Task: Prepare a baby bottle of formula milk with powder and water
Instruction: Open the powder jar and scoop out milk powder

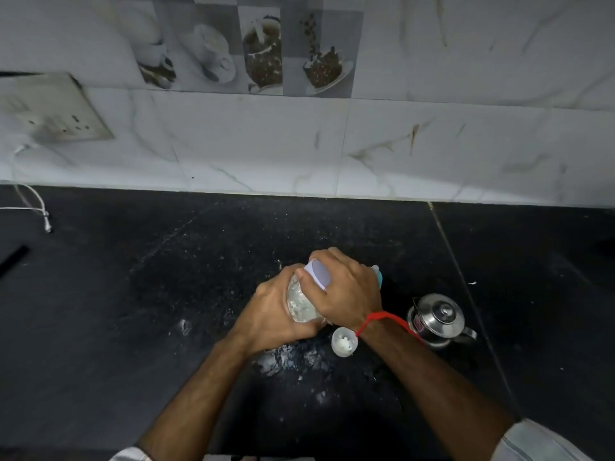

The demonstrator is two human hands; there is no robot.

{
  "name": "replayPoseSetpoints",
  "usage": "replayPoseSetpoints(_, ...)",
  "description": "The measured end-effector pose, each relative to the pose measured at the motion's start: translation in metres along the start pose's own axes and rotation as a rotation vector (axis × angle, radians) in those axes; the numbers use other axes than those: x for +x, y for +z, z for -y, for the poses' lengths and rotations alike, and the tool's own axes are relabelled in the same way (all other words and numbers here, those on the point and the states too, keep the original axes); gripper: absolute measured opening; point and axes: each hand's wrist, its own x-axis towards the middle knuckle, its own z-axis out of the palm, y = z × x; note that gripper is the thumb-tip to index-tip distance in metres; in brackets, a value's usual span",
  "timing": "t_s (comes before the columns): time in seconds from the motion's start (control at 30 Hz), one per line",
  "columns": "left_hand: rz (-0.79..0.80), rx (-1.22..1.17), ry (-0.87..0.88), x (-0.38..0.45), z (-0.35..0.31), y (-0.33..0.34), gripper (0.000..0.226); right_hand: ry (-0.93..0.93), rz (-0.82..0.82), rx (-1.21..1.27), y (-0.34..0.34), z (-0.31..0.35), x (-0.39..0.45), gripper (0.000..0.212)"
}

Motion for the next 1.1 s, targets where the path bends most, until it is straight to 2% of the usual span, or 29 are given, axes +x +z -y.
replayPoseSetpoints(0.13,0.129,-0.198,-0.025,-0.013,-0.001,-0.004,0.068,-0.212,0.178,0.062,-0.022,0.0,-0.001,0.043)
replayPoseSetpoints(0.2,0.225,-0.317,-0.025,-0.017,-0.007,-0.008,0.069,-0.277,0.323,0.1,-0.038,0.003,0.004,0.043)
replayPoseSetpoints(0.27,0.289,-0.368,-0.009,-0.018,-0.015,-0.014,0.073,-0.307,0.525,0.241,-0.053,0.004,0.011,0.039)
replayPoseSetpoints(0.33,0.281,-0.289,-0.013,-0.017,-0.02,-0.021,0.082,-0.27,0.725,0.482,-0.07,0.005,0.018,0.053)
replayPoseSetpoints(0.4,0.221,-0.084,-0.021,-0.018,-0.025,-0.026,0.091,-0.132,0.845,0.66,-0.083,0.005,0.019,0.069)
replayPoseSetpoints(0.47,0.185,0.043,-0.013,-0.022,-0.029,-0.028,0.093,0.036,0.796,0.598,-0.087,0.011,0.017,0.059)
replayPoseSetpoints(0.5,0.182,0.083,-0.01,-0.024,-0.031,-0.027,0.094,0.081,0.76,0.427,-0.088,0.015,0.016,0.064)
replayPoseSetpoints(0.53,0.177,0.117,-0.011,-0.026,-0.033,-0.026,0.095,0.089,0.752,0.202,-0.09,0.018,0.015,0.072)
replayPoseSetpoints(0.57,0.166,0.145,-0.011,-0.027,-0.034,-0.026,0.096,0.076,0.758,0.049,-0.089,0.018,0.015,0.071)
replayPoseSetpoints(0.6,0.152,0.163,-0.008,-0.028,-0.033,-0.025,0.098,0.047,0.769,0.039,-0.088,0.018,0.014,0.062)
replayPoseSetpoints(0.63,0.133,0.164,-0.006,-0.03,-0.032,-0.025,0.1,0.014,0.805,0.121,-0.09,0.017,0.013,0.059)
replayPoseSetpoints(0.7,0.098,0.128,-0.003,-0.032,-0.029,-0.026,0.102,-0.027,0.876,0.302,-0.094,0.012,0.009,0.083)
replayPoseSetpoints(0.73,0.094,0.12,-0.001,-0.033,-0.029,-0.028,0.101,-0.014,0.877,0.32,-0.096,0.012,0.007,0.088)
replayPoseSetpoints(0.8,0.11,0.163,0.001,-0.035,-0.032,-0.029,0.099,0.037,0.81,0.27,-0.095,0.012,0.006,0.083)
replayPoseSetpoints(0.87,0.133,0.205,-0.001,-0.035,-0.033,-0.028,0.099,0.015,0.761,0.196,-0.094,0.011,0.006,0.07)
replayPoseSetpoints(0.93,0.155,0.195,0.006,-0.035,-0.03,-0.027,0.101,-0.016,0.739,0.233,-0.095,0.012,0.005,0.06)
replayPoseSetpoints(1.1,0.233,0.091,0.003,-0.037,-0.009,-0.036,0.107,0.062,0.657,0.486,-0.101,-0.004,-0.005,0.068)
